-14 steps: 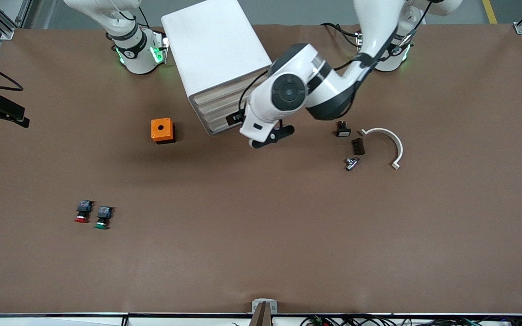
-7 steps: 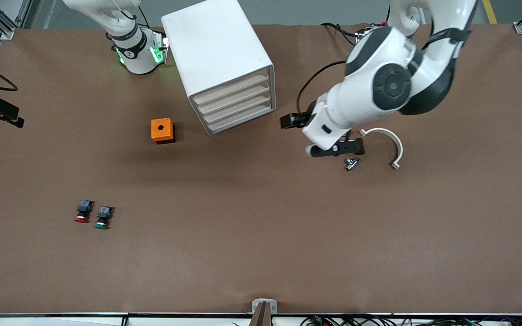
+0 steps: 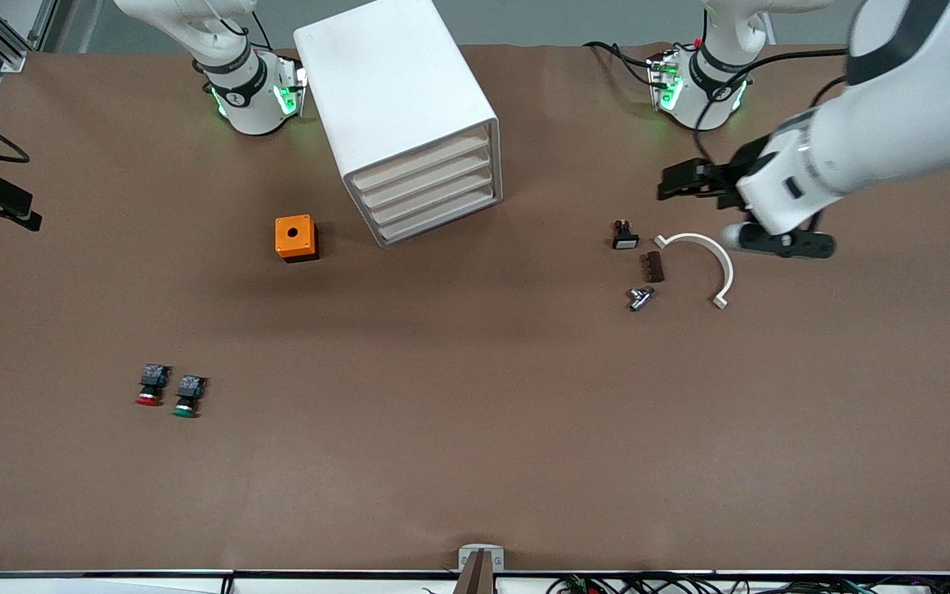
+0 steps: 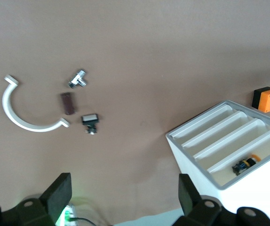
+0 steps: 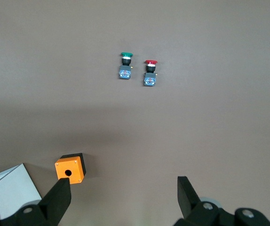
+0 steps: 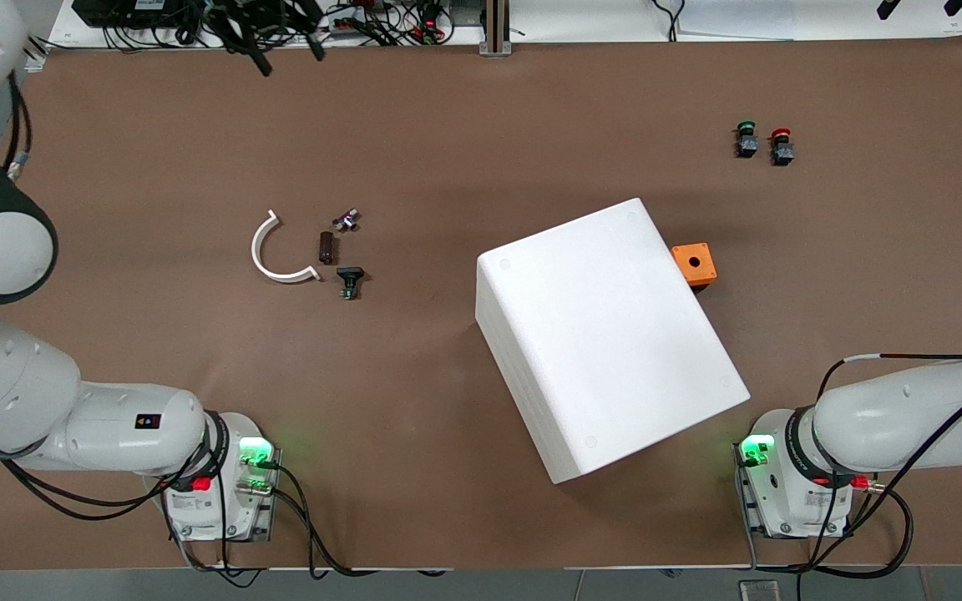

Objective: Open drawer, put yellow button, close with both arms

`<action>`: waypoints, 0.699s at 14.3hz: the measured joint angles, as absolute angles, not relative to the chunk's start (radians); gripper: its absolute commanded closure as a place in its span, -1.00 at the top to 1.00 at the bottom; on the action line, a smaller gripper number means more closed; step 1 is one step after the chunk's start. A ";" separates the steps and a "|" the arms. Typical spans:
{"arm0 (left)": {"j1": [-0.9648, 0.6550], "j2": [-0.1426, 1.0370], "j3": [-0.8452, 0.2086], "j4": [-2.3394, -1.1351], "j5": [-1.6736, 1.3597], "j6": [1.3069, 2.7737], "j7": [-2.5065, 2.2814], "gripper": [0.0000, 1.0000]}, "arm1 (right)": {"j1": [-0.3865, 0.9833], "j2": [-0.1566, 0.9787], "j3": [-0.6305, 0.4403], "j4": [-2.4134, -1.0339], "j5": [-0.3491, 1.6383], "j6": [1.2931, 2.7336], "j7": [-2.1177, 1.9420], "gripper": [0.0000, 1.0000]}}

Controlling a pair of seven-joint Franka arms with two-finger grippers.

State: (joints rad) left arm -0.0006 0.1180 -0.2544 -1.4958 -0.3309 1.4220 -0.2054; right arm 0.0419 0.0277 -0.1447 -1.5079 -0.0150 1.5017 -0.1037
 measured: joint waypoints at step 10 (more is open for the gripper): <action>0.114 0.087 -0.250 -1.499 -0.251 1.325 -0.204 1.00 | 0.045 0.028 -0.144 -1.508 -0.013 1.484 -0.103 1.00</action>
